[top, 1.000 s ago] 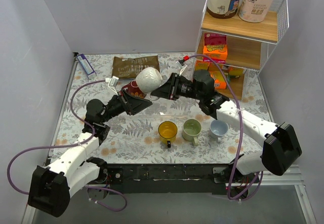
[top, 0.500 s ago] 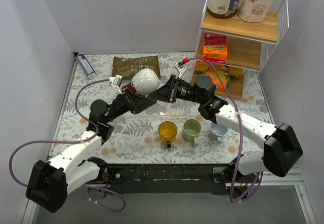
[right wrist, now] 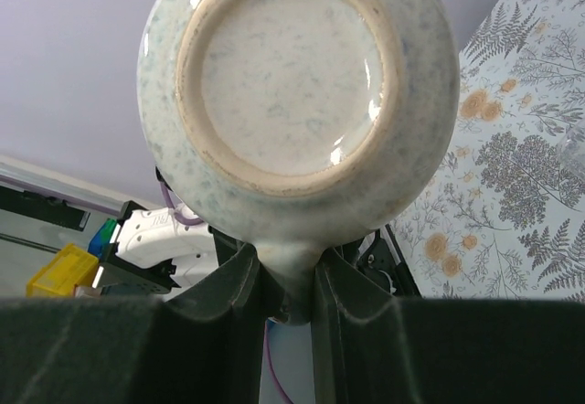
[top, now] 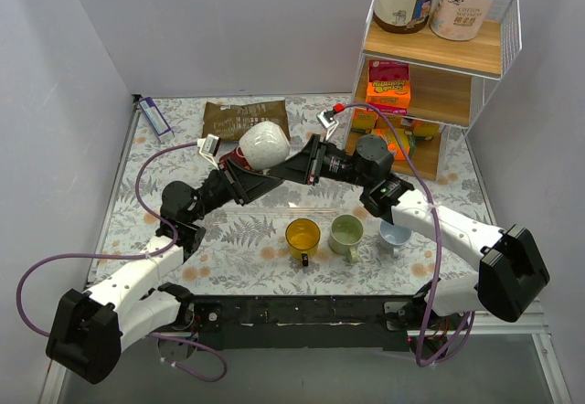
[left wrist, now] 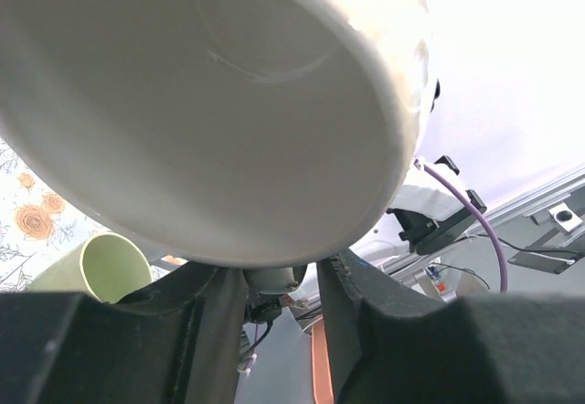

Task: Turn the mug right side up

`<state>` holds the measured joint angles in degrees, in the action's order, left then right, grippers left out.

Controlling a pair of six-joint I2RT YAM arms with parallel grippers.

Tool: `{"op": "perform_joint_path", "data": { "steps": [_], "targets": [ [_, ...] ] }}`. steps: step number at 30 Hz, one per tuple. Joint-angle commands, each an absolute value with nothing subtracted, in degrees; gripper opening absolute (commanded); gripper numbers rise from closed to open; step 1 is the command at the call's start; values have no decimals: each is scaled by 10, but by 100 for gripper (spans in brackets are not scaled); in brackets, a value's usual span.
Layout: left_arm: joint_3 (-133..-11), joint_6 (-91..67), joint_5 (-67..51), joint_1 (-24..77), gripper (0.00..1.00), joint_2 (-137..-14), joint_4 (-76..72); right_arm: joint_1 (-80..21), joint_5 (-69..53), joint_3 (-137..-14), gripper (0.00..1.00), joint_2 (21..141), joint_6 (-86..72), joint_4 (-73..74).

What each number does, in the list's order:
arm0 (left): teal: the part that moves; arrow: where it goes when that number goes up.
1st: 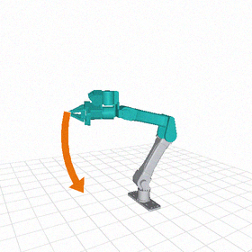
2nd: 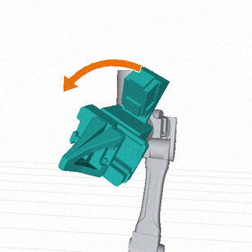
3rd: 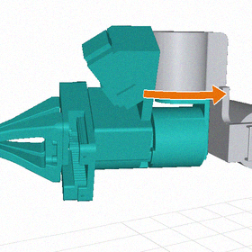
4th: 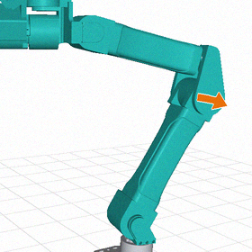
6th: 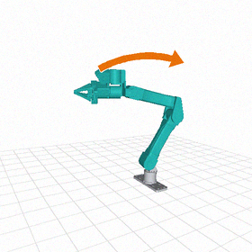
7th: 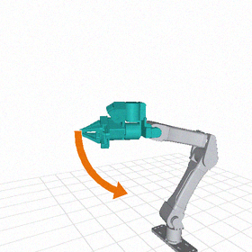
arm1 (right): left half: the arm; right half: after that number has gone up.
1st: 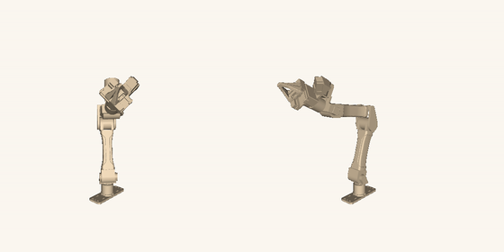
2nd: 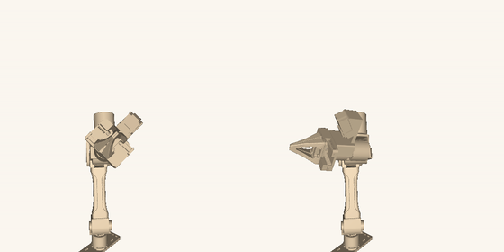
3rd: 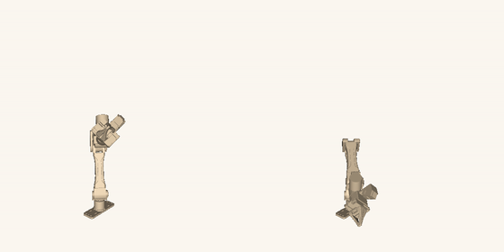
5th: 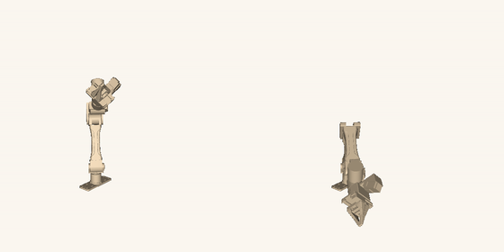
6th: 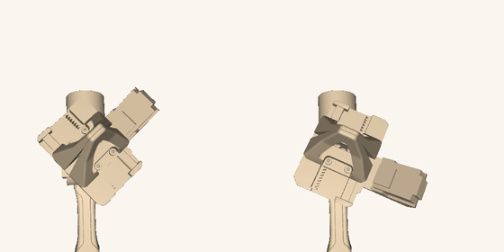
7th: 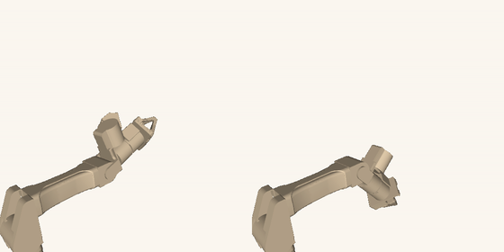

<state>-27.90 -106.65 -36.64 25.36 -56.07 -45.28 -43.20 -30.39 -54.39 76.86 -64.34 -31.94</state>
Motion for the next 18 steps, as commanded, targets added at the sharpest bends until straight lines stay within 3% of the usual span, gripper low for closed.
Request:
{"op": "perform_joint_path", "data": {
  "steps": [1,2,5,18],
  "targets": [
    [-287,-1064,-356,254,31,-545,-456,-434,-320,-547,1,734,-642,-428],
    [-284,-1065,-354,255,24,-541,-456,-434,-323,-546,1,734,-642,-428],
    [-283,-1070,-339,254,20,-534,-450,-434,-329,-540,1,732,-641,-439],
    [-267,-1139,-314,254,24,-533,-475,-434,-359,-492,1,719,-629,-527]
  ]
}}
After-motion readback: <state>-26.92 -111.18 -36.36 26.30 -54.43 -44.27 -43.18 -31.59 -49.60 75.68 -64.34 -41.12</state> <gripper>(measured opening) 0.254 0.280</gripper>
